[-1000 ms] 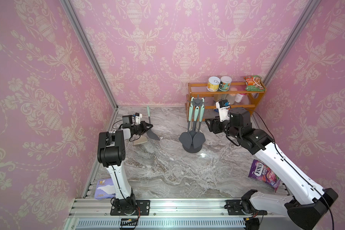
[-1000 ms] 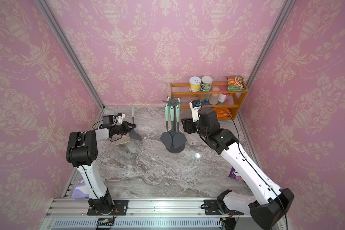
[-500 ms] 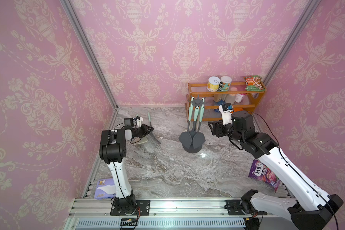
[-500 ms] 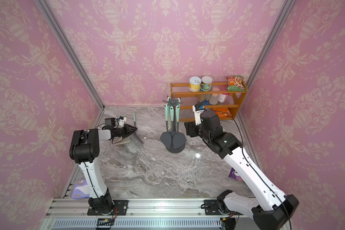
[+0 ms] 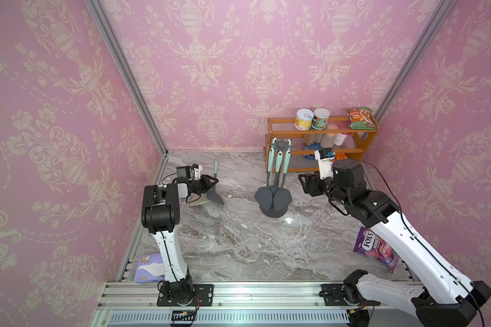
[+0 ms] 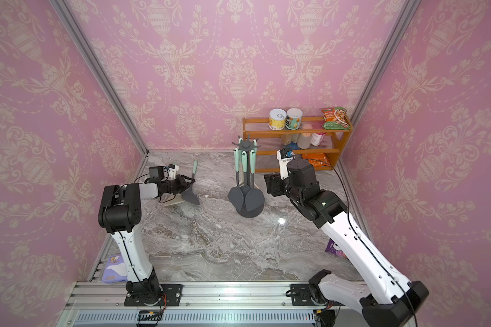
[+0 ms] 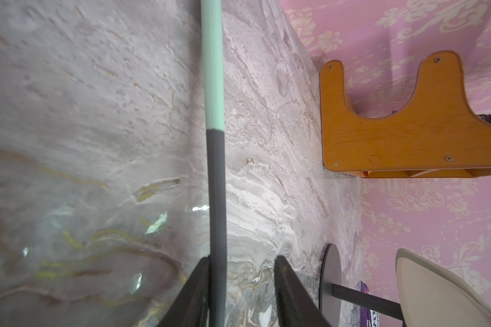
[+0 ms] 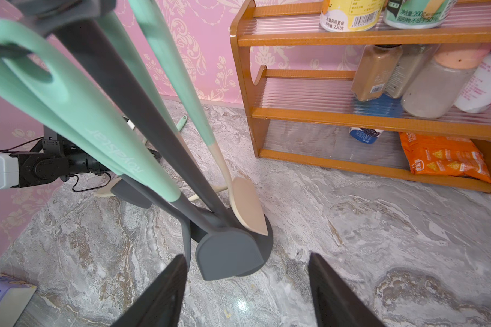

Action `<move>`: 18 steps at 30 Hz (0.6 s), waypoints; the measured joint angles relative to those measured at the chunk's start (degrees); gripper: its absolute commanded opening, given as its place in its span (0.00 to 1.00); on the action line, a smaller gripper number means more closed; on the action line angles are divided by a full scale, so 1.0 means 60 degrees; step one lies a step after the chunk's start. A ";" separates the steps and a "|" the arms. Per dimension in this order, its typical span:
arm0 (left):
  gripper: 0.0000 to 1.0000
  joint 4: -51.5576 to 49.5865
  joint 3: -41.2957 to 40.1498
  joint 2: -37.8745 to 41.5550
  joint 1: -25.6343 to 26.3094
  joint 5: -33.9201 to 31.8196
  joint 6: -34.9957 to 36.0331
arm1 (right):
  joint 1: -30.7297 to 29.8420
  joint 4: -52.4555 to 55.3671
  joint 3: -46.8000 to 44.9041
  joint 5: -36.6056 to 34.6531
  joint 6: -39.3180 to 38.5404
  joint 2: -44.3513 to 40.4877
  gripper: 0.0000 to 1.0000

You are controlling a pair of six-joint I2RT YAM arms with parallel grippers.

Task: Take the spatula off the kitchen utensil rack
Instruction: Adjust the rack at the center of the board, then take off the spatula from the rack.

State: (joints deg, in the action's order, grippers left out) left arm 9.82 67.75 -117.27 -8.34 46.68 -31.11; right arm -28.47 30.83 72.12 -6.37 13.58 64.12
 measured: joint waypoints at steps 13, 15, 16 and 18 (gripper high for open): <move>0.55 -0.1687 0.0415 0.3960 0.0055 -0.1534 0.1158 | 0.0000 -0.0015 0.0000 0.0124 0.0029 0.0197 0.70; 0.55 -0.1945 0.0331 0.4146 0.0055 -0.1625 0.1260 | 0.0000 -0.0018 0.0000 0.0226 0.0029 0.0251 0.70; 0.55 -0.2022 0.0266 0.4186 0.0058 -0.1636 0.1290 | 0.0000 -0.0029 0.0000 0.0284 0.0033 0.0273 0.70; 0.54 -0.2102 0.0040 0.4262 0.0098 -0.1639 0.1315 | -0.0004 -0.0127 -0.0058 0.0463 0.0029 0.0280 0.70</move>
State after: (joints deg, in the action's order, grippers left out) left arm -2.79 67.99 -91.70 -7.75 36.84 -23.22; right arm -28.49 30.06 71.77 -3.60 13.76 65.80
